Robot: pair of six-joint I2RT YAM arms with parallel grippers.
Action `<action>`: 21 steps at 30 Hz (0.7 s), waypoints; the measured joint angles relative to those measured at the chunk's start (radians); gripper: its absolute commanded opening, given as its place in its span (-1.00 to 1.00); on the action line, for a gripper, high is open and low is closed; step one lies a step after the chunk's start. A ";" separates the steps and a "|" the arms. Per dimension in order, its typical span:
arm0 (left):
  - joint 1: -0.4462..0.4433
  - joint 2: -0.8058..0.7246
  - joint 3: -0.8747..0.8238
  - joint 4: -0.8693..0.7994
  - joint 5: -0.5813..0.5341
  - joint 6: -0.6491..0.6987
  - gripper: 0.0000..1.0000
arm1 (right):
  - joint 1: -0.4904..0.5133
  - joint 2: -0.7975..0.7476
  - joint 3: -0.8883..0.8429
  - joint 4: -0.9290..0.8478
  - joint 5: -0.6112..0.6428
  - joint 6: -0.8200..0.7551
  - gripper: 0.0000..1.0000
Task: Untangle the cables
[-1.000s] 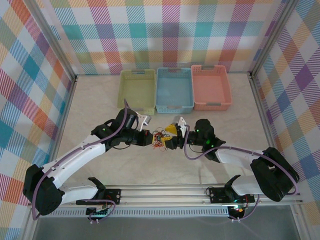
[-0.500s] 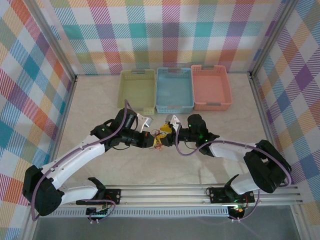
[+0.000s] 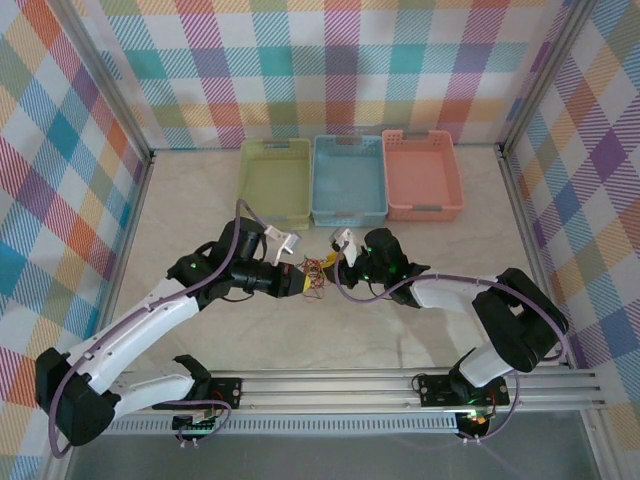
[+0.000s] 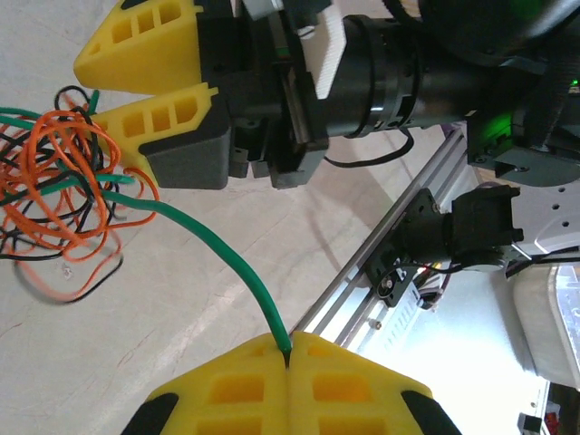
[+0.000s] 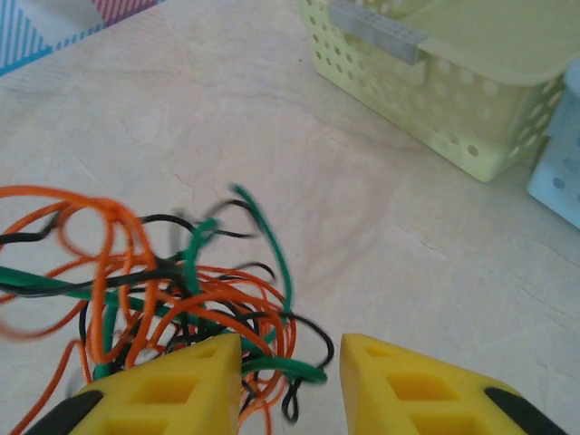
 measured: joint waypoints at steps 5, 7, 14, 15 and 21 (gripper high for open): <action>0.000 -0.023 0.000 0.001 -0.002 -0.006 -1.00 | -0.004 0.000 0.001 -0.004 0.028 0.005 -0.27; 0.000 -0.030 0.000 0.002 -0.011 -0.013 -1.00 | -0.006 0.000 0.001 -0.009 0.029 0.010 -0.27; 0.000 -0.114 -0.003 0.015 -0.037 -0.050 -1.00 | -0.041 0.002 0.001 -0.038 0.074 0.042 -0.25; 0.000 -0.125 -0.002 0.015 -0.037 -0.053 -1.00 | -0.056 0.005 0.001 -0.046 0.080 0.050 -0.25; 0.000 -0.149 0.003 0.014 -0.036 -0.056 -1.00 | -0.112 0.012 0.000 -0.066 0.102 0.090 -0.19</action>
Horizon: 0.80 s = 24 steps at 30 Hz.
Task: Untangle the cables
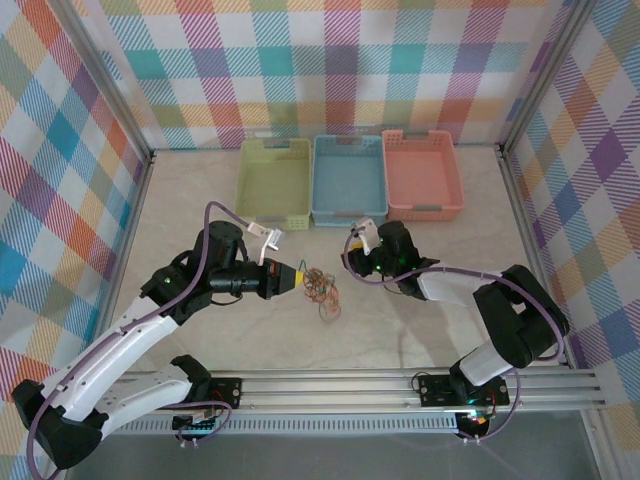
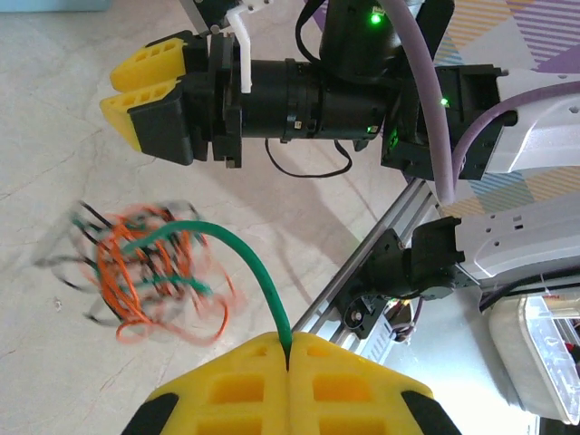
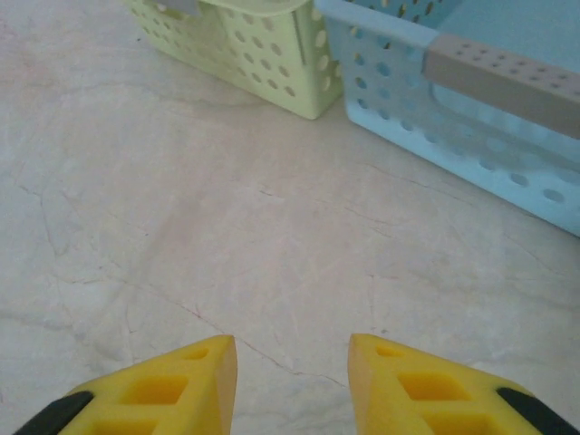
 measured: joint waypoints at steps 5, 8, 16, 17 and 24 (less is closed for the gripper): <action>0.000 0.016 0.000 0.000 -0.023 0.000 -1.00 | 0.000 -0.101 -0.068 0.014 -0.056 -0.010 0.07; 0.000 0.037 0.000 0.003 -0.037 -0.002 -1.00 | 0.000 -0.229 -0.124 0.069 -0.122 -0.026 0.21; 0.000 0.076 -0.001 0.055 -0.043 -0.022 -1.00 | 0.055 -0.368 -0.134 0.172 -0.350 -0.071 0.22; 0.000 0.076 -0.001 0.056 -0.043 -0.024 -1.00 | 0.063 -0.356 -0.127 0.175 -0.370 -0.076 0.22; 0.000 0.074 -0.001 0.080 0.002 -0.053 -1.00 | 0.090 -0.174 -0.034 0.258 -0.481 -0.111 0.22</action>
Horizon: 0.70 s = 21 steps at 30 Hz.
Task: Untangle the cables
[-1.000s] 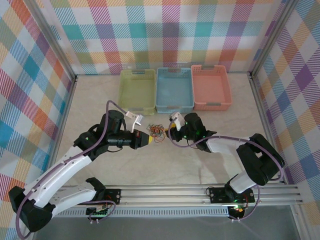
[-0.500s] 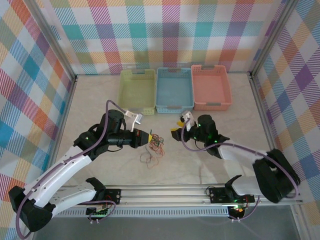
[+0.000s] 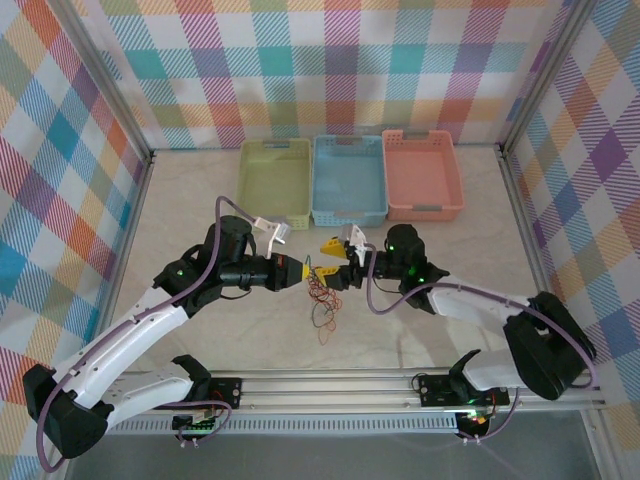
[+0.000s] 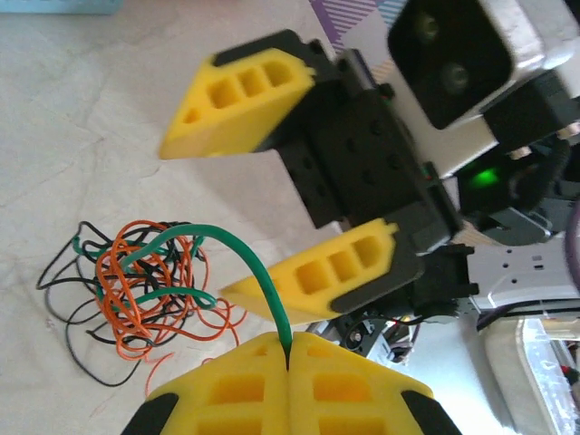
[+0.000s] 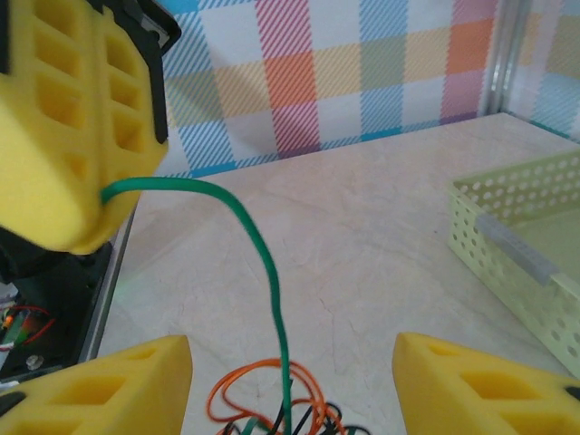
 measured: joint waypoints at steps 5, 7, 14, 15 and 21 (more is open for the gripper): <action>0.000 -0.005 0.000 0.000 0.034 -0.017 -1.00 | 0.014 0.087 0.053 0.024 -0.026 -0.042 0.15; 0.000 -0.006 0.000 0.000 0.042 -0.022 -1.00 | 0.014 0.113 0.081 0.027 -0.035 -0.048 0.10; 0.000 -0.007 0.002 0.000 0.061 -0.029 -1.00 | 0.032 0.204 0.151 0.060 -0.073 -0.068 -0.20; 0.000 -0.006 0.005 -0.001 0.062 -0.030 -1.00 | 0.032 0.216 0.154 0.063 -0.074 -0.069 -0.25; 0.000 -0.005 0.059 -0.009 0.085 -0.030 -1.00 | 0.038 0.258 0.154 0.073 -0.072 -0.074 -0.43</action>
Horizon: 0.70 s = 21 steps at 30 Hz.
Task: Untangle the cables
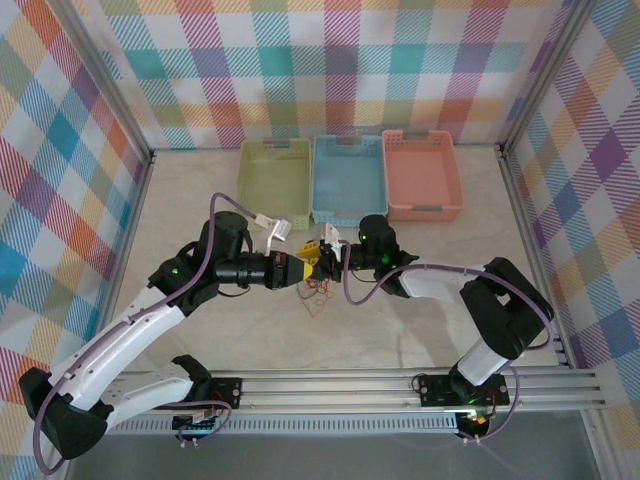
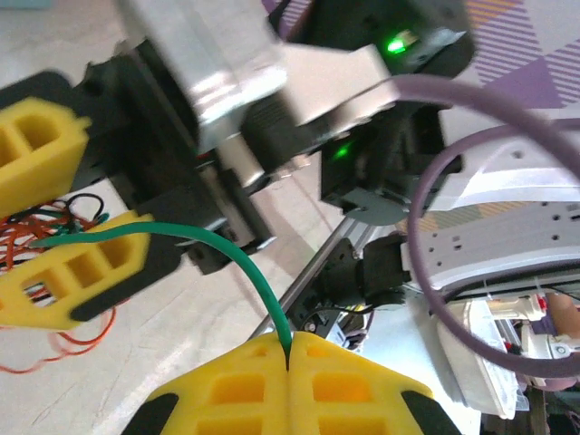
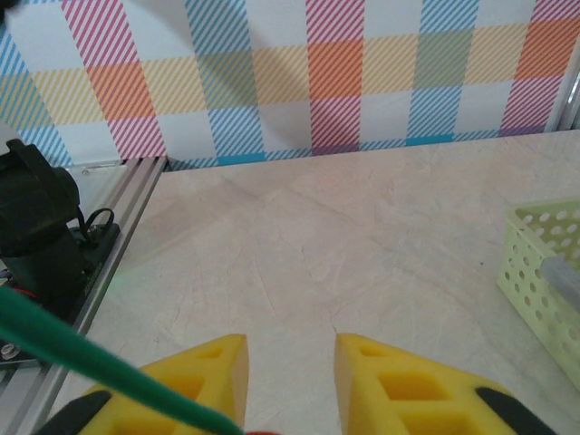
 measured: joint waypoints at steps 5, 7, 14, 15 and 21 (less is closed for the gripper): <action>0.000 0.000 0.084 -0.058 0.001 -0.005 -1.00 | -0.002 0.037 -0.011 0.031 0.021 -0.011 -0.48; 0.000 -0.003 0.132 -0.093 -0.003 -0.006 -1.00 | -0.007 0.047 -0.017 0.033 0.025 -0.011 -0.44; -0.001 -0.075 0.355 -0.161 -0.001 0.008 -1.00 | -0.034 0.058 -0.023 -0.040 0.109 -0.014 -0.32; -0.001 -0.092 0.381 -0.164 -0.002 0.012 -1.00 | -0.039 0.058 -0.023 -0.058 0.121 -0.016 -0.33; -0.001 -0.171 0.447 -0.199 -0.026 0.039 -1.00 | -0.045 0.058 -0.032 -0.104 0.170 -0.023 -0.34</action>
